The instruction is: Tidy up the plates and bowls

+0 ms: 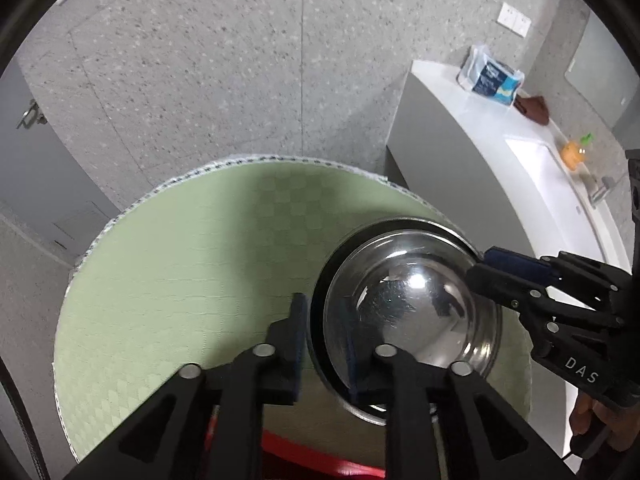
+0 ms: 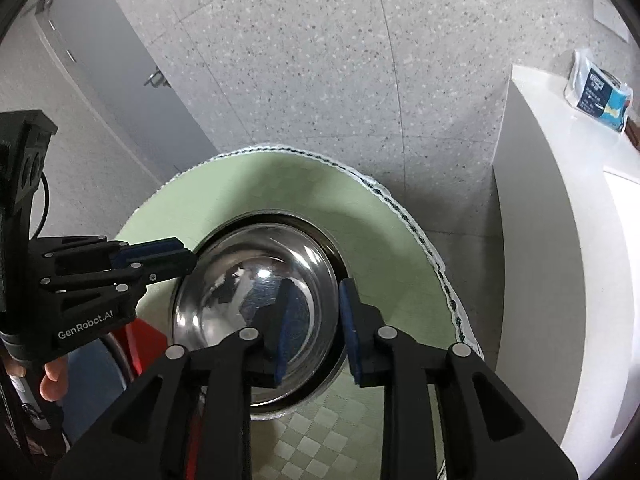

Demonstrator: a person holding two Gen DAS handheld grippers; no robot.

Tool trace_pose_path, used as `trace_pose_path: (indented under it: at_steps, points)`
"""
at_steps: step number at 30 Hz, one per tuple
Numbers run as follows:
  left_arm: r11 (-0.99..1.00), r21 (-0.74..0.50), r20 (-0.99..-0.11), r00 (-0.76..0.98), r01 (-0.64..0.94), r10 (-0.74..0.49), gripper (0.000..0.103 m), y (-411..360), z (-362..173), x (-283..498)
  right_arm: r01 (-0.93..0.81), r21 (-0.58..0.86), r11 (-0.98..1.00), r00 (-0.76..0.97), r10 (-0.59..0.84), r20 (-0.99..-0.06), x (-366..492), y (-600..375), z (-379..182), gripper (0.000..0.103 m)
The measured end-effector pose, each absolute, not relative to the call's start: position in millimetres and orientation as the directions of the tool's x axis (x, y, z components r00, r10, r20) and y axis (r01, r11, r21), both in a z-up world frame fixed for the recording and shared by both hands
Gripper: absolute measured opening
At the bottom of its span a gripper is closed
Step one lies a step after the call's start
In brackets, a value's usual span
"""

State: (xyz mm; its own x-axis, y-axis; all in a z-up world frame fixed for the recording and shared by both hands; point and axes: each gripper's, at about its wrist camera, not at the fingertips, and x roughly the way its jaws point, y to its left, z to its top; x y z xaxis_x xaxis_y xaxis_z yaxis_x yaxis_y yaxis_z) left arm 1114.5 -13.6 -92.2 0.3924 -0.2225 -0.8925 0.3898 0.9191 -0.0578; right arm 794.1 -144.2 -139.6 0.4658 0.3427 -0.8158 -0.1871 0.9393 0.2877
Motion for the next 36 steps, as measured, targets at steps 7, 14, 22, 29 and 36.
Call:
trace_pose_path:
  at_steps: [7,14,22,29,36]
  points:
    - [0.958,-0.035,-0.829,0.526,0.286,-0.187,0.067,23,-63,1058,-0.213,0.307,0.928,0.501,0.374,-0.781,768,-150,-108,0.057]
    - [0.989,-0.022,-0.752,0.650,0.146,-0.112,0.095,59,-43,959,-0.295,0.323,0.899,0.485,0.432,-0.760,711,-146,-91,0.071]
    - [0.998,-0.050,-0.716,0.694,0.049,-0.070,0.100,70,-41,842,-0.322,0.333,0.886,0.475,0.456,-0.753,647,-141,-87,0.073]
    - [0.996,-0.085,-0.731,0.678,0.026,-0.080,0.100,72,-38,751,-0.316,0.316,0.894,0.469,0.437,-0.768,594,-135,-86,0.073]
    - [0.995,-0.101,-0.744,0.664,-0.005,-0.072,0.098,68,-38,699,-0.318,0.314,0.895,0.400,0.427,-0.811,558,-137,-109,0.081]
